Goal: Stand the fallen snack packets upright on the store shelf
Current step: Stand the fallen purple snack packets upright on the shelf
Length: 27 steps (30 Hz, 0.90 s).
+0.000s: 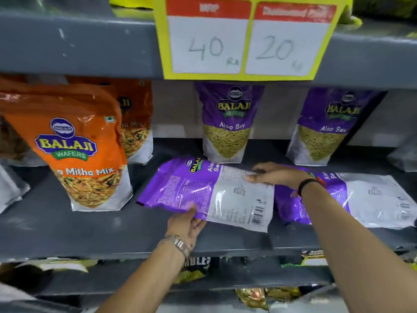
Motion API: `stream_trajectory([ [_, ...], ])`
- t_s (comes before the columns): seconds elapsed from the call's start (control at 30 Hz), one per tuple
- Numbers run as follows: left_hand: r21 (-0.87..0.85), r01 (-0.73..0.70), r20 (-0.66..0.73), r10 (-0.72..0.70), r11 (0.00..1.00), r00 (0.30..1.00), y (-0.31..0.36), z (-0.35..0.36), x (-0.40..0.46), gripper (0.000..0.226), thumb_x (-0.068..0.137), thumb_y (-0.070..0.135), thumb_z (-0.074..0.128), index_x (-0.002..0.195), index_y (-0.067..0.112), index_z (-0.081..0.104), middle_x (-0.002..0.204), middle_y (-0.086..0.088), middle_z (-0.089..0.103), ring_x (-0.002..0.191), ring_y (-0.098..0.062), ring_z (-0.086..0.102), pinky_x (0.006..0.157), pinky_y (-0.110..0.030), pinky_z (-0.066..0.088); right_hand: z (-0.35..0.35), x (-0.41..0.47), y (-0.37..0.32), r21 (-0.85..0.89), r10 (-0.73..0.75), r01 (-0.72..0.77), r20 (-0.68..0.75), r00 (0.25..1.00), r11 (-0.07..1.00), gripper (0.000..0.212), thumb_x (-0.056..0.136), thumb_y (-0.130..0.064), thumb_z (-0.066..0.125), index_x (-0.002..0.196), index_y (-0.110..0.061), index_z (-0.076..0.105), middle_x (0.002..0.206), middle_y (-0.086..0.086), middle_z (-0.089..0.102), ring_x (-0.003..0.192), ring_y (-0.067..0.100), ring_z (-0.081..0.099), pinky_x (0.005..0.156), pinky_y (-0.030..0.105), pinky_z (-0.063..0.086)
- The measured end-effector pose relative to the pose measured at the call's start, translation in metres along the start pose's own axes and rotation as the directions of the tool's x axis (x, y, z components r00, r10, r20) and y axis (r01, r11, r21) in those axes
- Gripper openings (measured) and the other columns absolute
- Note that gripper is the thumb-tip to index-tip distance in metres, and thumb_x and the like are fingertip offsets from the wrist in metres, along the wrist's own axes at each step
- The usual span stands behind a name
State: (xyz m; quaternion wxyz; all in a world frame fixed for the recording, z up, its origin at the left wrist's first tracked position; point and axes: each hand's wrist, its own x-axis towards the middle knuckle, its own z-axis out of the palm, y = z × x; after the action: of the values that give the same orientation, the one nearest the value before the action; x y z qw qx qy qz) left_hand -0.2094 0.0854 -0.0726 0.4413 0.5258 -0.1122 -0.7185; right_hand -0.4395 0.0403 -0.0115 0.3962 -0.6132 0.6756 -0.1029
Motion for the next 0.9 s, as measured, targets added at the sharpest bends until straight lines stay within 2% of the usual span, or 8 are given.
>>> stream_trajectory([
  [0.1,0.047,-0.131,0.017,0.131,0.990,0.991,0.009,0.003,0.000,0.021,0.088,0.002,0.045,0.070,0.011,0.053,0.046,0.001,0.067,0.043,-0.011,0.063,0.051,-0.030,0.056,0.002,0.001,0.019,0.160,-0.087,0.097,-0.065,0.994,0.982,0.020,0.077,-0.033,0.068,0.091,-0.022,0.058,0.092,0.002,0.059,0.083,0.012,0.053,0.075,0.024,0.042],
  [0.23,0.173,-0.394,0.150,0.371,0.903,0.916,0.033,0.019,-0.014,0.027,0.090,0.006,0.044,0.067,0.016,0.054,0.047,0.008,0.068,0.047,-0.006,0.063,0.058,-0.027,0.054,0.012,-0.006,0.035,0.360,-0.174,0.204,-0.116,0.978,0.910,0.029,0.080,-0.017,0.065,0.107,-0.020,0.053,0.110,0.008,0.057,0.097,0.014,0.054,0.084,0.023,0.044],
  [0.37,0.274,-0.680,0.410,0.557,0.680,0.722,0.068,0.036,-0.034,0.027,0.089,0.001,0.042,0.071,0.015,0.057,0.056,0.006,0.068,0.057,-0.005,0.062,0.051,-0.012,0.052,0.033,-0.014,0.033,0.460,-0.282,0.336,-0.184,0.942,0.822,0.043,0.073,-0.001,0.069,0.106,-0.022,0.052,0.110,0.009,0.061,0.089,0.002,0.062,0.082,0.016,0.050],
  [0.47,0.344,-0.751,0.513,0.557,0.564,0.653,0.083,0.039,-0.033,0.030,0.088,-0.002,0.041,0.071,0.015,0.058,0.048,0.021,0.067,0.054,0.008,0.061,0.050,-0.005,0.047,0.059,-0.006,0.032,0.371,-0.264,0.366,-0.299,0.917,0.853,0.051,0.057,-0.023,0.082,0.100,-0.026,0.055,0.115,0.012,0.062,0.101,0.012,0.062,0.095,0.031,0.050],
  [0.6,0.399,-0.751,0.506,0.557,0.526,0.659,0.076,0.019,-0.010,0.020,0.086,0.003,0.051,0.078,0.019,0.059,0.059,0.020,0.069,0.063,0.008,0.060,0.061,-0.006,0.047,0.080,0.013,0.051,0.322,-0.237,0.326,-0.287,0.928,0.889,0.079,0.044,-0.063,0.079,0.111,-0.035,0.047,0.124,0.009,0.055,0.117,0.020,0.053,0.103,0.050,0.042],
  [0.67,0.449,-0.748,0.583,0.473,0.490,0.660,0.065,0.005,0.002,0.025,0.073,0.011,0.066,0.093,0.024,0.057,0.082,0.018,0.070,0.078,0.009,0.061,0.072,-0.007,0.047,0.073,0.008,0.040,0.347,-0.225,0.327,-0.301,0.927,0.879,0.076,0.048,-0.048,0.083,0.113,-0.033,0.044,0.128,0.005,0.054,0.120,0.016,0.051,0.106,0.047,0.040],
  [0.77,0.582,-0.681,0.624,0.292,0.444,0.725,0.042,-0.002,0.021,0.073,0.058,0.017,0.080,0.120,0.023,0.042,0.115,0.011,0.058,0.099,0.009,0.057,0.087,-0.012,0.046,0.071,0.008,0.034,0.403,-0.268,0.357,-0.262,0.927,0.842,0.075,0.059,-0.027,0.080,0.121,-0.035,0.039,0.130,-0.002,0.055,0.121,0.011,0.050,0.108,0.044,0.038],
  [0.9,0.641,-0.650,0.532,0.374,0.408,0.760,0.036,-0.002,0.049,0.090,0.043,0.034,0.082,0.121,0.023,0.039,0.123,-0.002,0.059,0.113,-0.018,0.056,0.100,-0.047,0.045,0.085,-0.002,0.032,0.429,-0.267,0.394,-0.326,0.907,0.813,0.069,0.054,-0.034,0.079,0.112,-0.042,0.043,0.121,-0.008,0.060,0.115,0.007,0.055,0.102,0.037,0.044],
])
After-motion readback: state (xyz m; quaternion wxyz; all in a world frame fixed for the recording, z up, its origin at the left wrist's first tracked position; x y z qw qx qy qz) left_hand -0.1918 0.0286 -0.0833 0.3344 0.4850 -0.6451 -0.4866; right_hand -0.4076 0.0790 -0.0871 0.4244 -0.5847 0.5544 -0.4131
